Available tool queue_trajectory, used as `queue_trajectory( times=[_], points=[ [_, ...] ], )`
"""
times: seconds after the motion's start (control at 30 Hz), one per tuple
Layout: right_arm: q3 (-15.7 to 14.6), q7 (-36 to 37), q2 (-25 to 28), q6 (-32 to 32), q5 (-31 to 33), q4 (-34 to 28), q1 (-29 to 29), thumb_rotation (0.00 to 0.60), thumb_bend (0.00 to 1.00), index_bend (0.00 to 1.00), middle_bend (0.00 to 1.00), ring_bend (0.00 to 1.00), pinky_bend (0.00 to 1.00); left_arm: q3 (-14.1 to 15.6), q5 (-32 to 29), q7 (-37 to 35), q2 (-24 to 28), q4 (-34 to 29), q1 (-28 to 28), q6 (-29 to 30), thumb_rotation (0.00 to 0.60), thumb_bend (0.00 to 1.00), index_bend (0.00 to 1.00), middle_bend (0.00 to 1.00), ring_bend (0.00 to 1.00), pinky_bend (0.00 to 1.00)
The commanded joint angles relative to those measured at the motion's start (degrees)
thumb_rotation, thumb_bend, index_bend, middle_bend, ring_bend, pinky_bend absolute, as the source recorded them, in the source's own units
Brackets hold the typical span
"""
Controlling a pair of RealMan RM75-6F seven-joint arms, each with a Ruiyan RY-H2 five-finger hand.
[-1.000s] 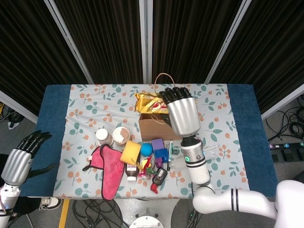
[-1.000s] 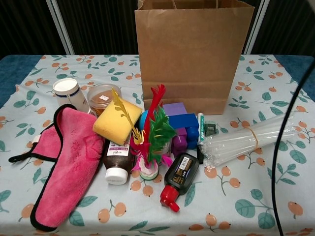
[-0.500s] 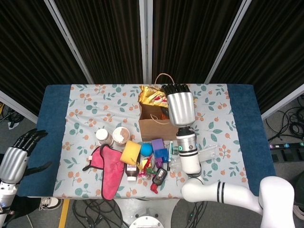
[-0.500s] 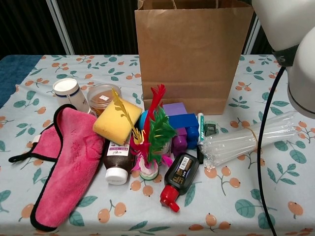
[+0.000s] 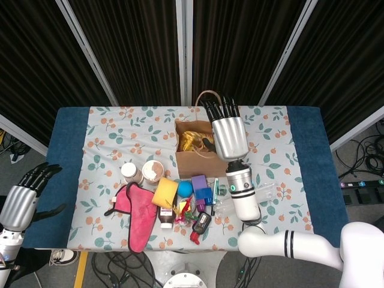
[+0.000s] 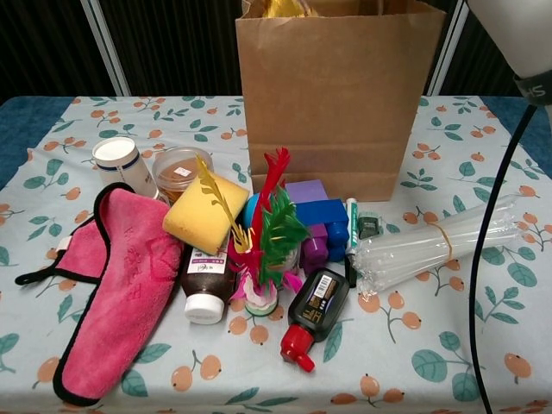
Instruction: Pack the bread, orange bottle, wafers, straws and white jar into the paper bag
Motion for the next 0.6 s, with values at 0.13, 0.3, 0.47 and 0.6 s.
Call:
queue_trajectory(
  times=[0.13,0.3,0.47,0.6],
  points=[
    [-0.32,1.80,1.56,2.37,-1.66,-3.04,-1.01,0.600,0.00,0.14,0.20,0.04,0.06,0.14,0.13,0.22,-0.03,-0.23,0.03,-0.02,0.600,0.10,0.23,0.29,0.15,0.22],
    [-1.66,5.13,7.13,6.84,-6.55,-11.94,-5.84,0.600,0.00,0.15,0.25,0.08,0.08,-0.01,0.08,0.04,0.24,-0.77,0.09,0.30,0.600,0.10,0.23,0.29,0.15,0.22],
    [-10.02,6.77,19.76,8.40,-7.59,-24.61,-16.87,0.600,0.00,0.21,0.29,0.13,0.14,0.32,0.65,0.15,0.14,-0.99,-0.06,0.10,0.600,0.10,0.23,0.29,0.15,0.22],
    [-19.54,11.14,27.92,3.38,-10.35,-23.65,-22.45,0.600,0.00,0.21,0.28,0.13,0.14,0.19,0.89,0.55,-0.04,-1.41,-0.39,-0.07,0.600,0.10,0.23,0.29,0.15,0.22]
  ],
)
